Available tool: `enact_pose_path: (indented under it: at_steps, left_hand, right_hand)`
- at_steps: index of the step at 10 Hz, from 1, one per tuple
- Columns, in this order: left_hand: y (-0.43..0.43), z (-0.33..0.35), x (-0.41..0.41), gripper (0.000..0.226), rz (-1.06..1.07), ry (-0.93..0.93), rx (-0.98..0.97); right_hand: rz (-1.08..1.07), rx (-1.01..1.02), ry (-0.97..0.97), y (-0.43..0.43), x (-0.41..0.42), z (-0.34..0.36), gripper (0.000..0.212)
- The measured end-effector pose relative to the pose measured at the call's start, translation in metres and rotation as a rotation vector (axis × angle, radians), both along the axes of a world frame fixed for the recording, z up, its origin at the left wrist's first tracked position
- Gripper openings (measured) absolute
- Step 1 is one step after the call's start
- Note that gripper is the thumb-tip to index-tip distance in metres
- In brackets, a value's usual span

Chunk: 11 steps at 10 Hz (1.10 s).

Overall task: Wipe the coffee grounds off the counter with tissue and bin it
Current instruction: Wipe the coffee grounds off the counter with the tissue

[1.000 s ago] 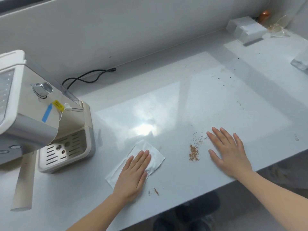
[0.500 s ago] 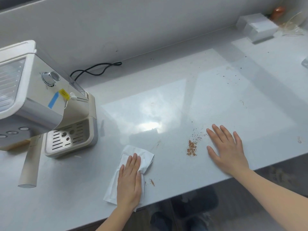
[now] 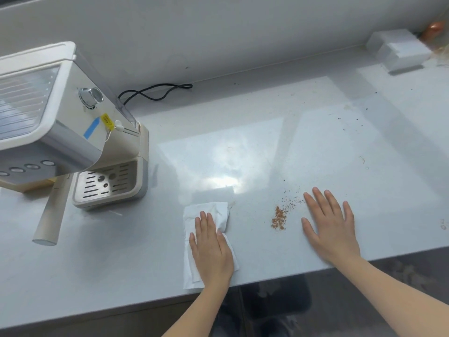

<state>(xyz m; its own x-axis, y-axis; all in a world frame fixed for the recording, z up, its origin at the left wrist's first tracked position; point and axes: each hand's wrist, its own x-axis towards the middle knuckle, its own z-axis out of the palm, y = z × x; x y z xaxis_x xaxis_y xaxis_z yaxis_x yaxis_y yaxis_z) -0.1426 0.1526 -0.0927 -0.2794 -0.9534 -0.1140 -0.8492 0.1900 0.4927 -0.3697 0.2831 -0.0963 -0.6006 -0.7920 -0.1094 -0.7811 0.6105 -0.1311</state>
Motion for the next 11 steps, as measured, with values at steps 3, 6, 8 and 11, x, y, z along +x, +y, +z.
enact_pose_path:
  at_steps: [3,6,8,11]
  left_hand:
    - [-0.001,-0.006,-0.026,0.057,-0.071,-0.135,-0.021]
    - [-0.007,-0.007,-0.048,0.058,-0.127,-0.136,-0.043]
    - [-0.010,-0.006,-0.071,0.057,-0.156,-0.119,-0.053]
    - [-0.011,-0.006,-0.095,0.057,-0.180,-0.120,-0.054]
  right_hand:
    - [0.003,0.012,-0.008,0.000,-0.001,0.000,0.065]
    - [-0.041,-0.138,-0.125,0.001,-0.002,0.006,0.067]
    - [-0.148,-0.142,-0.100,-0.002,-0.041,0.008,0.067]
    - [-0.135,-0.033,-0.018,0.001,-0.067,0.004,0.062]
